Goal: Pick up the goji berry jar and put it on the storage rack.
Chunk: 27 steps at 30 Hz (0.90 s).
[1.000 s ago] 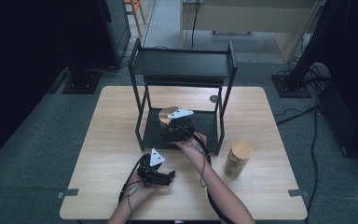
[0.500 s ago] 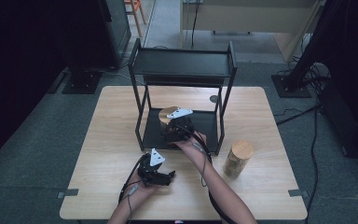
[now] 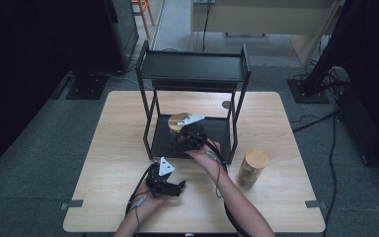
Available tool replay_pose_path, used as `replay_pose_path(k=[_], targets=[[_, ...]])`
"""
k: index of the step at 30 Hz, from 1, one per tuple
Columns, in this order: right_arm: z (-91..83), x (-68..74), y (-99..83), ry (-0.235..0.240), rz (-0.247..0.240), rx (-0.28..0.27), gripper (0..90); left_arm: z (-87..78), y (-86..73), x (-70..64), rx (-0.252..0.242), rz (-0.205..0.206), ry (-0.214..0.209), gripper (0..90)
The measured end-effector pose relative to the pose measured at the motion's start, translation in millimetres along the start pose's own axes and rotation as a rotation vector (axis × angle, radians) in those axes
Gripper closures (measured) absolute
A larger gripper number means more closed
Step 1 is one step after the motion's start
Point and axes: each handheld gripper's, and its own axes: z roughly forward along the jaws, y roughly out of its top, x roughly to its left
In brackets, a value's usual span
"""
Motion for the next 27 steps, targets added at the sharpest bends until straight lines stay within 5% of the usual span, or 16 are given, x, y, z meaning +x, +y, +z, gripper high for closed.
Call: replay_pose_path(k=[27], targets=[[-21.5, -5.6, -11.6, 0.028, -0.024, 0.031, 20.8, 0.0, 0.0, -0.1, -0.001, -0.001, -0.001, 11.2]])
